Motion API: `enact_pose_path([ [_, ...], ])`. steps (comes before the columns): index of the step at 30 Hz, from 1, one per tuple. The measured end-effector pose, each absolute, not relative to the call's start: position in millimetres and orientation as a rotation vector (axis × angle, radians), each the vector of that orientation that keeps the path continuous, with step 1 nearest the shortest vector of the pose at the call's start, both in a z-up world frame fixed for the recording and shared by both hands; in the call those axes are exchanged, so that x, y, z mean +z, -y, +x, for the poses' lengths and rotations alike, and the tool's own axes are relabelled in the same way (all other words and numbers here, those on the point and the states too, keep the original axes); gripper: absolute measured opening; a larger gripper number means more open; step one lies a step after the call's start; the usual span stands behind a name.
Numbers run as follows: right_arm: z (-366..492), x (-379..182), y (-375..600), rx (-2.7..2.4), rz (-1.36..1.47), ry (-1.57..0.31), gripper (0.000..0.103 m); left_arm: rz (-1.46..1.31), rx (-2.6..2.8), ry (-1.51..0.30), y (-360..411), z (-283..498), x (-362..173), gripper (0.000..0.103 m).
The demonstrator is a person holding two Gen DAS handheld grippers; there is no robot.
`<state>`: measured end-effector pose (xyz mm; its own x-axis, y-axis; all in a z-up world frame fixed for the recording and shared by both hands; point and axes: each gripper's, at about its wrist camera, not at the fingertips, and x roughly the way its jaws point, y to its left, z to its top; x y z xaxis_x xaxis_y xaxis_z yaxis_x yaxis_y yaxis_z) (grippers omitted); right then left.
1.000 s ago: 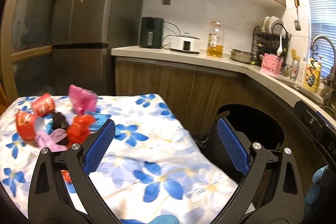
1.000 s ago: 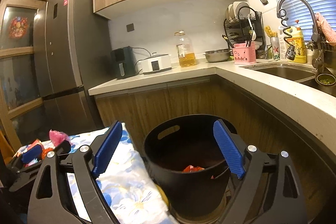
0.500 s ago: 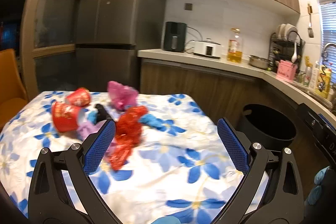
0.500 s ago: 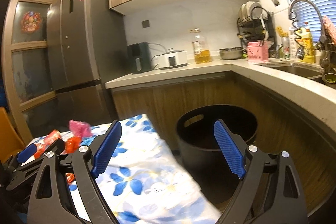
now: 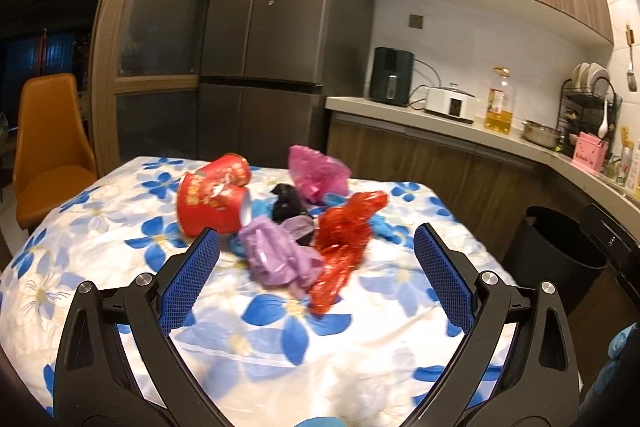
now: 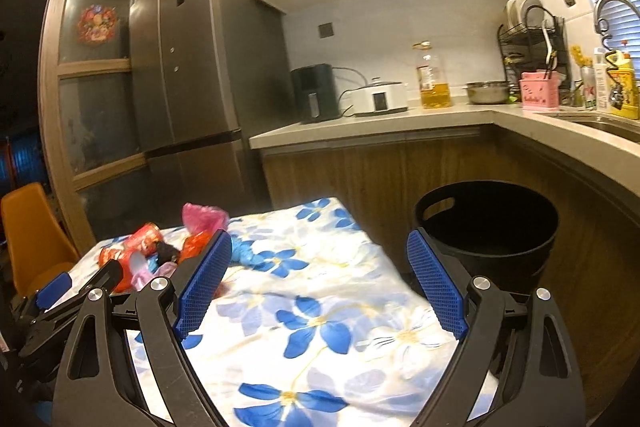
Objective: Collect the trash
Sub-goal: 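Move both tools back toward the remaining trash on the table, then grasp the purple bag with the left tool while the right tool grasps the red bag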
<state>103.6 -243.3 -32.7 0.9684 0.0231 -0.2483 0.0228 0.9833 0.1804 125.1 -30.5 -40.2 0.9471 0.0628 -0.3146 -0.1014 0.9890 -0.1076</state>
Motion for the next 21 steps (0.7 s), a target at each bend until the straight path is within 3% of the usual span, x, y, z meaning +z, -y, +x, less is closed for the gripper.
enact_pose_path([
  [21, 183, -61, 167, 0.183, 0.132, -0.308, 0.085, -0.159, 0.178, -0.39, -15, 178, -80, 0.094],
])
